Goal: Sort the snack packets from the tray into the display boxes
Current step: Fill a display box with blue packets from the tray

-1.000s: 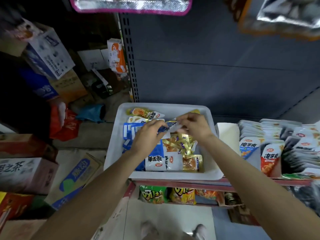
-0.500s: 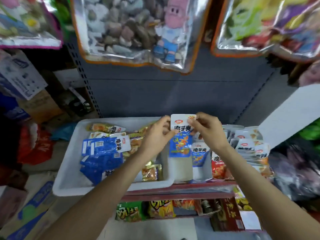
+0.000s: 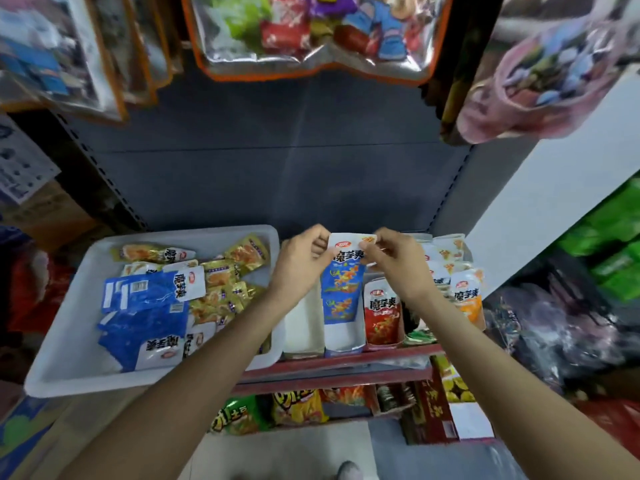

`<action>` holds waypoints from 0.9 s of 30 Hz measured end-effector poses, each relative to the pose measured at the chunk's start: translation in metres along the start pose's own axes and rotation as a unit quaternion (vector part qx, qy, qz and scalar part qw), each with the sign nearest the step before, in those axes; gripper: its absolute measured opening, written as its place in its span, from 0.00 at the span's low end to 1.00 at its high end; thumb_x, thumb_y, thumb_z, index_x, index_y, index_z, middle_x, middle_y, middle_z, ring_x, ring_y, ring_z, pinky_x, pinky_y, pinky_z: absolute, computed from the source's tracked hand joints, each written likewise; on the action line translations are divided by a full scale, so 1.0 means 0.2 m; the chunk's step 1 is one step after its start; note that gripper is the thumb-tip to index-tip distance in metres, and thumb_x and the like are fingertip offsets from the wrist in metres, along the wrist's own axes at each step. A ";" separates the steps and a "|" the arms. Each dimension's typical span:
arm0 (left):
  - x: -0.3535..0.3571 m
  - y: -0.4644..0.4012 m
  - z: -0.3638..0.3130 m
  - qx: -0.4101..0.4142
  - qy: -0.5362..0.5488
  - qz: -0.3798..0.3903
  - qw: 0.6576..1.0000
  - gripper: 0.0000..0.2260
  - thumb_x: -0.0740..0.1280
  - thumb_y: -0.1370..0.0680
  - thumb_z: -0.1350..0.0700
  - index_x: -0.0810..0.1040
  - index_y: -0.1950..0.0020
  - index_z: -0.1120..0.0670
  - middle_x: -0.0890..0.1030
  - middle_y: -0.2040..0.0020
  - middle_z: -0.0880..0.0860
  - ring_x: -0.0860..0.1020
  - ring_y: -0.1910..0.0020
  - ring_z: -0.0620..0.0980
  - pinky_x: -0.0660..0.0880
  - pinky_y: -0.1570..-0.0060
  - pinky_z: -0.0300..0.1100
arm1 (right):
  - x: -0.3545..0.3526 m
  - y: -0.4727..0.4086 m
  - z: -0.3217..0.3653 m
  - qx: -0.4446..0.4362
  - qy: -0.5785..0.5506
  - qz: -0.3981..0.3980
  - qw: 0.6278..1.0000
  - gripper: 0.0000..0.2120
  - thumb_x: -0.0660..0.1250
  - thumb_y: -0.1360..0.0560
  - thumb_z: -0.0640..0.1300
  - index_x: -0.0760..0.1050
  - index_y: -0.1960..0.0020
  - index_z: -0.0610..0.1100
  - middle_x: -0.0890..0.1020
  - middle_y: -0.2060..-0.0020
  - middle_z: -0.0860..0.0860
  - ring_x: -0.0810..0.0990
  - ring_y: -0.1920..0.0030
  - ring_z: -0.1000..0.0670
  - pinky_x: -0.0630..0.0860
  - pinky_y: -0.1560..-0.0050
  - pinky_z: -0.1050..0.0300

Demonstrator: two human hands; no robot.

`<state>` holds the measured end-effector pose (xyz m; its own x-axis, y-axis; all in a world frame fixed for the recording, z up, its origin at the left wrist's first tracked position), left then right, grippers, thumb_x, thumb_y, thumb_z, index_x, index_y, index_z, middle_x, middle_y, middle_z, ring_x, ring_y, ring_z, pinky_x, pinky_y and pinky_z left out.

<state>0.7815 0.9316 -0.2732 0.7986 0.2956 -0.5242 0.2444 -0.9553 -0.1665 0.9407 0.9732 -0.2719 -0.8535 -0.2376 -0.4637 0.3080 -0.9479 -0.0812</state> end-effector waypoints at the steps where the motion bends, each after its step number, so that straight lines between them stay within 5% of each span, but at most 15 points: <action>1: 0.01 0.00 0.00 0.001 -0.003 -0.002 1.000 0.05 0.70 0.25 0.60 0.76 0.55 0.60 0.82 0.59 0.53 0.79 0.60 0.47 0.74 0.60 0.33 | -0.01 0.00 0.00 -0.004 0.006 -0.002 1.000 0.12 0.66 0.23 0.45 0.70 0.64 0.45 0.80 0.68 0.51 0.84 0.61 0.51 0.81 0.58 0.46; 5: 0.02 0.01 -0.01 0.016 -0.028 0.002 0.999 0.03 0.69 0.25 0.60 0.77 0.54 0.59 0.82 0.58 0.53 0.79 0.60 0.46 0.76 0.60 0.36 | 0.00 0.00 0.01 -0.021 0.049 0.019 0.998 0.12 0.65 0.23 0.46 0.70 0.65 0.49 0.81 0.65 0.49 0.83 0.60 0.52 0.80 0.59 0.49; 9: 0.07 0.03 0.05 0.023 -0.128 0.042 0.991 0.05 0.69 0.26 0.61 0.77 0.51 0.58 0.79 0.57 0.52 0.78 0.60 0.48 0.76 0.58 0.46 | 0.09 -0.01 -0.04 -0.011 0.150 0.078 0.985 0.06 0.65 0.24 0.41 0.76 0.58 0.40 0.82 0.60 0.46 0.82 0.57 0.46 0.78 0.57 0.52; 13: 0.16 0.07 0.12 0.013 -0.188 0.090 0.978 0.05 0.68 0.25 0.60 0.77 0.50 0.54 0.76 0.54 0.47 0.77 0.57 0.49 0.71 0.59 0.42 | 0.19 0.00 -0.12 -0.015 0.223 0.115 0.968 0.06 0.63 0.26 0.34 0.78 0.55 0.40 0.82 0.59 0.42 0.79 0.56 0.43 0.70 0.60 0.56; 16: 0.17 0.09 0.13 0.025 -0.218 0.100 0.970 0.04 0.66 0.24 0.58 0.76 0.49 0.53 0.74 0.50 0.49 0.76 0.54 0.50 0.72 0.57 0.44 | 0.24 0.02 -0.12 -0.046 0.272 0.117 0.954 0.06 0.63 0.25 0.36 0.78 0.51 0.39 0.82 0.55 0.42 0.79 0.54 0.42 0.75 0.55 0.52; 21: 0.06 0.12 0.14 0.046 -0.211 0.068 0.974 0.08 0.66 0.24 0.59 0.76 0.46 0.53 0.75 0.47 0.49 0.76 0.53 0.48 0.72 0.57 0.43 | 0.26 0.04 0.02 -0.096 0.257 0.065 0.959 0.07 0.64 0.26 0.34 0.78 0.50 0.38 0.79 0.55 0.41 0.79 0.57 0.42 0.75 0.54 0.50; 27: -0.30 0.19 0.34 -0.016 -0.199 0.013 0.980 0.08 0.65 0.23 0.57 0.77 0.44 0.54 0.78 0.49 0.49 0.77 0.56 0.47 0.74 0.60 0.39 | 0.60 0.06 0.24 -0.111 0.215 0.139 0.960 0.07 0.64 0.24 0.37 0.79 0.48 0.39 0.80 0.53 0.43 0.80 0.57 0.45 0.74 0.51 0.56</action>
<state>0.7054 0.8777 -0.3059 0.5289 0.2444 -0.8127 0.2487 -0.9602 -0.1269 0.8215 0.9229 -0.2870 -0.4877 -0.3201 -0.8122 0.6220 -0.7802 -0.0660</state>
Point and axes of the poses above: each hand's wrist, its own y-axis away from the middle knuckle, its own x-axis out of the palm, z = x × y, the point moved 10 cm from there along -y, towards the middle knuckle
